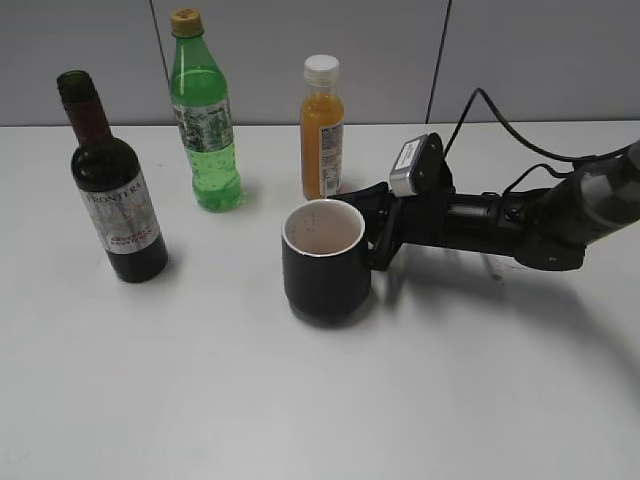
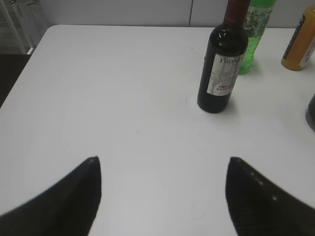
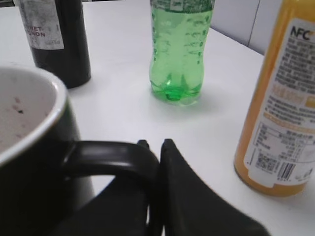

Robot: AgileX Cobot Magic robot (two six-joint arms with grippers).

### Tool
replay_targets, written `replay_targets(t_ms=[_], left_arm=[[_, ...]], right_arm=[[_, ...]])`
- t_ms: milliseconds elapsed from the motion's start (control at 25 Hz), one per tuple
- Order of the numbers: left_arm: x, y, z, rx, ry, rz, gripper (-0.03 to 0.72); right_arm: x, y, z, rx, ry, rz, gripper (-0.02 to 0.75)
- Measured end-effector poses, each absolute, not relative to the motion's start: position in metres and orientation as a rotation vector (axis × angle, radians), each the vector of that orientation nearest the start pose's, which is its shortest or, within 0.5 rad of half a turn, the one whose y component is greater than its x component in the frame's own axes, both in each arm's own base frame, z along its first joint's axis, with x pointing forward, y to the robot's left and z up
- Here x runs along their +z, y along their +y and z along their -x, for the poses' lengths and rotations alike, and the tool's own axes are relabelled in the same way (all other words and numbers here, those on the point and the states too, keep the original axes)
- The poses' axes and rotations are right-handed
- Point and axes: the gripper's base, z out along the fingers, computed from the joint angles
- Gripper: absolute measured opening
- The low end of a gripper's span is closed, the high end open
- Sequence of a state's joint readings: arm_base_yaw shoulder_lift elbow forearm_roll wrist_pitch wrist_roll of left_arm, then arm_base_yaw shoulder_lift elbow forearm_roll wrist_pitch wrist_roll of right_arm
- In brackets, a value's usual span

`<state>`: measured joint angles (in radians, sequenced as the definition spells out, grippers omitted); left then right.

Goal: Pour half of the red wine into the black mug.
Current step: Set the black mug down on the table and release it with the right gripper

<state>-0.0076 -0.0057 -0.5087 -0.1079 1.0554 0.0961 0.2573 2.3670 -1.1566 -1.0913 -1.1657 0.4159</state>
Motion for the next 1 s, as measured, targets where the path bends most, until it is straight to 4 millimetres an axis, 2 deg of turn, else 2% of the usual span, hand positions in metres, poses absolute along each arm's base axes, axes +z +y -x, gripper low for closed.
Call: replay_targets(t_ms=[160, 360, 600, 1000], left_arm=[[0.280, -0.008, 0.007, -0.073, 2.018, -0.110, 0.589], [0.280, -0.008, 0.007, -0.073, 2.018, -0.110, 0.589], [0.280, -0.008, 0.007, -0.073, 2.018, -0.110, 0.589], [0.280, -0.008, 0.007, -0.073, 2.018, -0.110, 0.589]], right_arm=[[0.048, 0.174, -0.375, 0.911, 1.536, 1.014, 0.029], [0.047, 0.174, -0.376, 0.911, 1.540, 0.999, 0.036], [0.049, 0.168, -0.377, 0.926, 1.523, 0.991, 0.216], [0.055, 0.136, -0.380, 0.934, 1.530, 1.067, 0.239]])
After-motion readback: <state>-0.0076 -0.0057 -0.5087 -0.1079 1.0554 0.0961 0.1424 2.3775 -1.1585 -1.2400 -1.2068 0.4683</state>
